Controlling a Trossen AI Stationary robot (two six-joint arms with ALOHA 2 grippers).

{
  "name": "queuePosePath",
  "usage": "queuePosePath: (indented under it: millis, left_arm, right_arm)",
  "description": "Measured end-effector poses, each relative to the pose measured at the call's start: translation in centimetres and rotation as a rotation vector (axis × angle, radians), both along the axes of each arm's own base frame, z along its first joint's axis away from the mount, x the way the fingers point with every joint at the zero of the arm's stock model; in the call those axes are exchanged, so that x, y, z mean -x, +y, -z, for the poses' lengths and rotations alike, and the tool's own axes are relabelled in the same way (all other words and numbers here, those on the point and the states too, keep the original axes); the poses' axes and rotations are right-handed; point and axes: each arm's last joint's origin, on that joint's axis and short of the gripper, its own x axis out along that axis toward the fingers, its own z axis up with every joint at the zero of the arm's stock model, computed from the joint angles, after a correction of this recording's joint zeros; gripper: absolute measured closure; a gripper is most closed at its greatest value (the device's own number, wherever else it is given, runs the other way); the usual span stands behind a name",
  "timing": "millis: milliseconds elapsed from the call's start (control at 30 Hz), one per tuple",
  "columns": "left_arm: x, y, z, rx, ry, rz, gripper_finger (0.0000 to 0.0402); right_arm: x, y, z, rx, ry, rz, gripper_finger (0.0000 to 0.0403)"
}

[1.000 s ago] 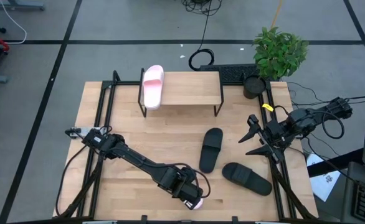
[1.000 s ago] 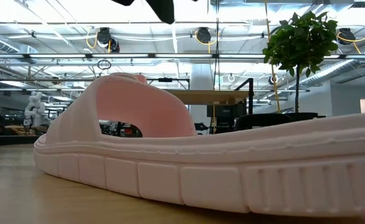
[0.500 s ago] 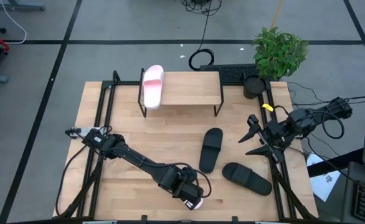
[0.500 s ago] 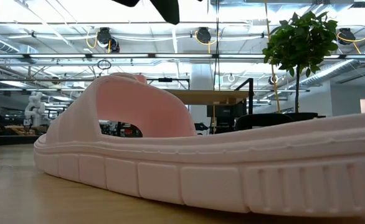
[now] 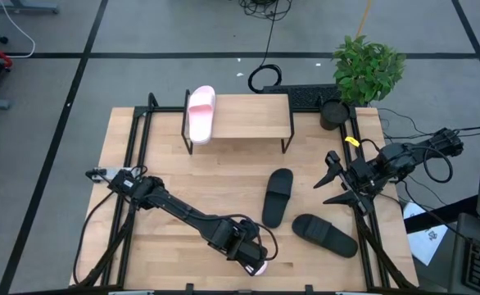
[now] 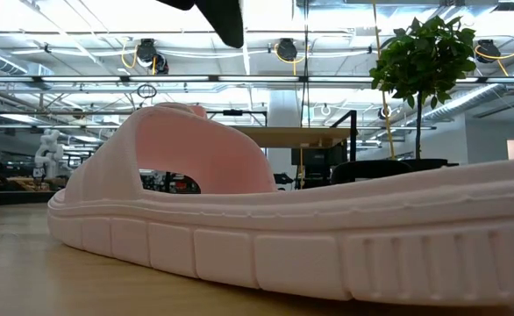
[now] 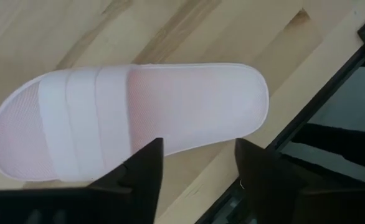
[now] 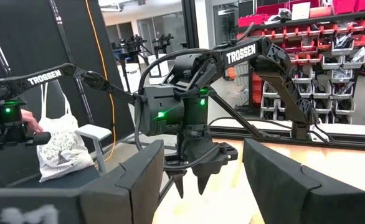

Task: Pick and place slides into the shelf
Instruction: Put the pink slide on the shelf

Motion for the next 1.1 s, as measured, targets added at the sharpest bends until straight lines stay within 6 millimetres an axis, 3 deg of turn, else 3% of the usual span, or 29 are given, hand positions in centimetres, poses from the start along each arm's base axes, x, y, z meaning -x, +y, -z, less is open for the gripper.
queuePosePath:
  millis: [233,433,700,833,1100]
  left_arm:
    - [0.0,-0.3,0.0,-0.003,-0.015,0.035,0.0155]
    - [-0.4,-0.7,-0.2,-0.008,-0.079,0.122,0.0151]
    - [-1.2,-1.0,-0.5,0.048,-0.162,0.099,0.0151]
    - [-1.1,-0.4,-0.4,0.062,-0.107,0.052,0.0151]
    - [0.5,0.3,0.2,-0.078,0.035,-0.022,0.0151]
  right_arm:
    - [0.0,0.0,0.0,0.006,0.0,0.0,0.0193]
    - [0.0,0.0,0.2,0.015,0.018,0.0,0.0193]
    - [0.0,0.0,0.3,0.018,0.024,0.0,0.0193]
    - [0.0,0.0,0.3,0.018,0.024,0.0,0.0193]
    - [0.0,0.0,0.3,0.02,0.027,0.014,0.0193]
